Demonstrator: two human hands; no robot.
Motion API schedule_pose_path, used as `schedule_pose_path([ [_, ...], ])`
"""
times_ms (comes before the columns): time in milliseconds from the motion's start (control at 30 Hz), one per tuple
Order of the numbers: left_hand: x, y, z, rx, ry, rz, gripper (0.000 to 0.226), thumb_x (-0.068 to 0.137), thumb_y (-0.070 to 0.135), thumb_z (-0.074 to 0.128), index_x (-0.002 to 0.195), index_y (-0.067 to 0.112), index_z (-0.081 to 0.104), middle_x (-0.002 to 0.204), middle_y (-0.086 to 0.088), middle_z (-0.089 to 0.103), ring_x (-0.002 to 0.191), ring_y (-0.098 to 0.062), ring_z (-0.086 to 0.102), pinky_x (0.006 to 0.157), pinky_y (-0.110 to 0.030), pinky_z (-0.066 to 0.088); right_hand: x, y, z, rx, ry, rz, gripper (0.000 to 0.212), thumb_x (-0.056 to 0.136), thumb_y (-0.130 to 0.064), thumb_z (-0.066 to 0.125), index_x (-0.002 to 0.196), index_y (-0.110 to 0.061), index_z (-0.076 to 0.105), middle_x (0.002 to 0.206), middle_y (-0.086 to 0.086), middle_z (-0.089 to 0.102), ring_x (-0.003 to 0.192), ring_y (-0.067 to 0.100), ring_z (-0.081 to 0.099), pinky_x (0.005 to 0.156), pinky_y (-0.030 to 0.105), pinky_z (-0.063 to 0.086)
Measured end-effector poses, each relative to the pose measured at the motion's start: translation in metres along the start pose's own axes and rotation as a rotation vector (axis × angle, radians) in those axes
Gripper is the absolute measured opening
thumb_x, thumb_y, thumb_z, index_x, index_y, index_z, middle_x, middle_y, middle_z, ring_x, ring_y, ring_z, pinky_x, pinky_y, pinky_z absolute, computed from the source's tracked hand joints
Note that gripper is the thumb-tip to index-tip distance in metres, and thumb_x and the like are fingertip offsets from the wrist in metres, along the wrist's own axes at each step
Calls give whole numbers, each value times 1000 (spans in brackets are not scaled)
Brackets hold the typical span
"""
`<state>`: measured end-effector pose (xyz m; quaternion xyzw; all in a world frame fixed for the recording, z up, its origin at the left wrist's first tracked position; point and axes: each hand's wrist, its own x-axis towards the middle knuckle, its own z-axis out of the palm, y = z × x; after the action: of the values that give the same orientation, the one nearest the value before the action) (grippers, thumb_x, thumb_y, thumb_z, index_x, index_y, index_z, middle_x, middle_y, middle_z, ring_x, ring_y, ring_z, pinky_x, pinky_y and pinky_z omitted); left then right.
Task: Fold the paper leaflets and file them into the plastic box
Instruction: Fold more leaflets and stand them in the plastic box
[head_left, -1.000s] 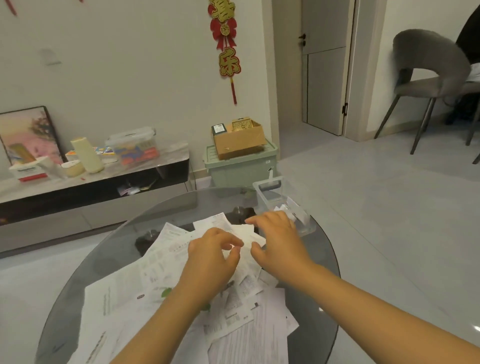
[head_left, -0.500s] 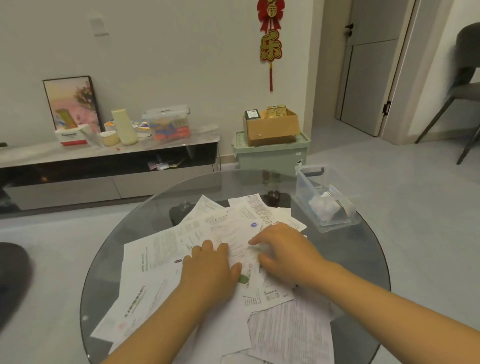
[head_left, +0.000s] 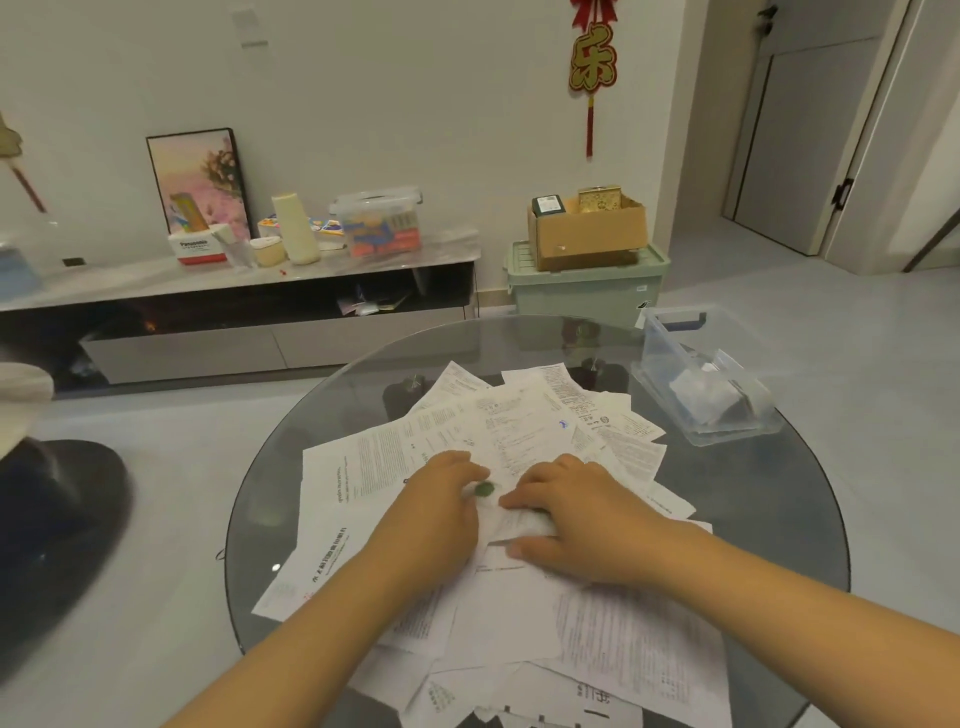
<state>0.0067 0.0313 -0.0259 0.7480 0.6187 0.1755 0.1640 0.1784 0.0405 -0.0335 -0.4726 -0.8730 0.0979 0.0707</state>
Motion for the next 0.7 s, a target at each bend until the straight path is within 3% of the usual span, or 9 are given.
schedule_pose_path([
  [100,-4,-1,-2,48,-4,15,27,92,21,49,114,25,64,125,9,50,120,-11,43,104,-25,33,-5,3,-7,-127,39,41,42,92,-53,43,126,-30,55,118,-6,54,110,17,44,87,32,41],
  [200,-10,0,-3,14,-135,36,26,89,33,55,114,30,62,119,13,49,107,-5,49,95,-25,42,-11,6,-13,-116,-23,68,32,89,-30,51,120,-24,60,114,-2,54,109,19,45,85,34,45],
  [300,-12,-2,-2,-13,-217,101,33,88,34,55,121,34,57,126,18,47,115,-2,44,103,-27,36,-17,12,-22,33,-25,79,29,88,-22,53,113,-27,66,107,-4,61,100,16,54,82,32,49],
  [400,-12,0,-1,-27,-257,166,36,87,37,58,123,36,54,129,22,44,121,-1,39,108,-28,31,-25,17,-30,90,-2,88,19,88,-24,55,87,-16,71,89,1,65,85,19,58,74,35,49],
  [567,-17,20,2,-238,-300,160,29,83,46,65,110,39,58,111,20,59,101,2,55,90,-19,44,-35,20,-39,331,35,172,19,84,-33,66,79,-14,67,79,-3,67,74,10,57,63,21,43],
  [633,-15,25,7,-309,-234,119,12,86,43,62,97,36,63,96,17,66,88,3,60,80,-17,47,-36,21,-38,435,45,235,17,83,-31,67,81,-15,64,79,0,67,70,10,57,62,22,42],
  [700,-12,26,12,-326,-152,66,9,88,34,62,97,36,61,90,20,65,82,7,58,73,-12,43,-35,23,-34,504,51,307,10,83,-27,68,84,-20,60,75,-4,63,63,9,57,59,24,46],
])
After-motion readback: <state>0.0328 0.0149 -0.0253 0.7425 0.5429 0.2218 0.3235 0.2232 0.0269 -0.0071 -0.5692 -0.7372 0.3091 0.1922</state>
